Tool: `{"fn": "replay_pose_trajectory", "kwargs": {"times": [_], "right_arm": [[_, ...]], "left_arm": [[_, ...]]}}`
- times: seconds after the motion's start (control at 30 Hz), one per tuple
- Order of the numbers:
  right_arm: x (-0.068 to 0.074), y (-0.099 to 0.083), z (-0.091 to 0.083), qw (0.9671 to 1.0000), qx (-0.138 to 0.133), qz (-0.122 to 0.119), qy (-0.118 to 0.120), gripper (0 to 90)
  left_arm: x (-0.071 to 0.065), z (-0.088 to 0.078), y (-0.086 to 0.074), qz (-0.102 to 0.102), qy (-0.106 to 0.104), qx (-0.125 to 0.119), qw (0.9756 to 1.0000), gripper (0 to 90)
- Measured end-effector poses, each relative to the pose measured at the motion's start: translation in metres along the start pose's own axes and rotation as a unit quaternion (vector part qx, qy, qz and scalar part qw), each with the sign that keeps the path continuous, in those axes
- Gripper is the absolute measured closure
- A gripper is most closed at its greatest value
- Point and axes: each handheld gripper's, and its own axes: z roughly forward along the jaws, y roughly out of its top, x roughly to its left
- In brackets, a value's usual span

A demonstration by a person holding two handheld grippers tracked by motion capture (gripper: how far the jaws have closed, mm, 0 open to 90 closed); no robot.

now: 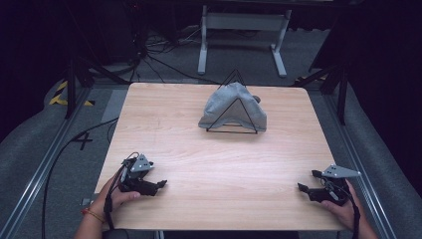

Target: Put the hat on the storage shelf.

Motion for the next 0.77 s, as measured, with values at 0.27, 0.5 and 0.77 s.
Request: {"fn": "replay_pose_trajectory", "kwargs": {"times": [0.27, 0.5, 0.77], "right_arm": [[0.0000, 0.0000, 0.0000, 1.0000, 0.000, 0.000, 0.000, 18.1], [-0.0001, 0.0000, 0.0000, 1.0000, 0.000, 0.000, 0.000, 18.1], [-0.0002, 0.0001, 0.0000, 1.0000, 0.001, 0.002, -0.002, 17.9]], "left_arm": [[0.0000, 0.0000, 0.0000, 0.000, 0.000, 0.000, 1.0000, 14.9], [-0.0003, 0.0001, 0.0001, 0.000, 0.000, 0.001, 1.0000, 14.4], [-0.0004, 0.0001, 0.0001, 0.000, -0.001, 0.002, 1.0000, 14.2]]}}
